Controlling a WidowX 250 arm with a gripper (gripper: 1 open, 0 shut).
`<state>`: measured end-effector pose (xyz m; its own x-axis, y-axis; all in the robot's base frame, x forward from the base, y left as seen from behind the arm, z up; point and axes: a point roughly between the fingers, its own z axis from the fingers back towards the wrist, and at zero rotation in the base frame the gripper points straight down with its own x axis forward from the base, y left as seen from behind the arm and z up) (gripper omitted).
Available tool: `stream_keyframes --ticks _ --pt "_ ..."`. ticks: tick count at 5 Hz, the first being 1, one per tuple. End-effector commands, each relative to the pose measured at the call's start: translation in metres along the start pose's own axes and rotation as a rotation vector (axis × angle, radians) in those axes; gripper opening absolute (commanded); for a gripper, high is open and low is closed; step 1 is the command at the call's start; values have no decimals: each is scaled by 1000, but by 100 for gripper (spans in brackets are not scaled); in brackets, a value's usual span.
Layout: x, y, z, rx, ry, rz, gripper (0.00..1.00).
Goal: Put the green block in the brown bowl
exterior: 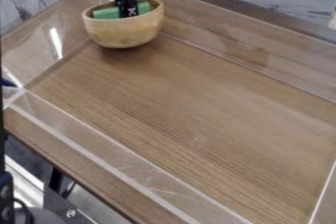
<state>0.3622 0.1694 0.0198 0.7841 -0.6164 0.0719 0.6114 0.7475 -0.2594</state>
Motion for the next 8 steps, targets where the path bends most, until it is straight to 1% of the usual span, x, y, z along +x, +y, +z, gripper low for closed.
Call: stream_keyframes --ticks 1,3,5,7,8 --pt "-7 -6 -34 -100 35 -4 0" --pt "-12 -14 -37 -157 38 -14 0" --pt "-4 -20 -41 -178 44 3 0" --pt "4 -10 -42 -145 54 26 0" --pt "3 -7 -39 -115 41 28 0"
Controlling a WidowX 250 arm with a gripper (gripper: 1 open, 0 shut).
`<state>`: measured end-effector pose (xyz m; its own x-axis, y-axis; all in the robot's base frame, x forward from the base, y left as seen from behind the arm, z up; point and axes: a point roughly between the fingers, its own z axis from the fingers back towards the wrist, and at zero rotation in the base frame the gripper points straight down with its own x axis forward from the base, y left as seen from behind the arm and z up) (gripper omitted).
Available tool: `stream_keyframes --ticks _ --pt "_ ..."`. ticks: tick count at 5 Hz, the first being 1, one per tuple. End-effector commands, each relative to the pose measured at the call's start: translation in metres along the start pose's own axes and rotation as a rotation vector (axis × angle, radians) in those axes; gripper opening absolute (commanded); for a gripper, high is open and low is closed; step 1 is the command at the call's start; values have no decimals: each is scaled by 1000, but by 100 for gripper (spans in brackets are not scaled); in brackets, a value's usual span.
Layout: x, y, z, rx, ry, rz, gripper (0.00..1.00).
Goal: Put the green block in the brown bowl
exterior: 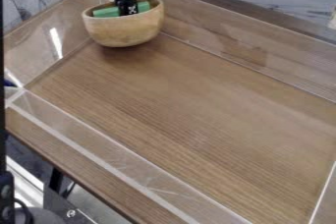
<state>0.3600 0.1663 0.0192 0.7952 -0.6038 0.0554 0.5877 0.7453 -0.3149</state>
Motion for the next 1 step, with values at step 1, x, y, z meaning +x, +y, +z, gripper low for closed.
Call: stream_keyframes --ticks 1 --pt "3 1 -34 -28 17 9 0"
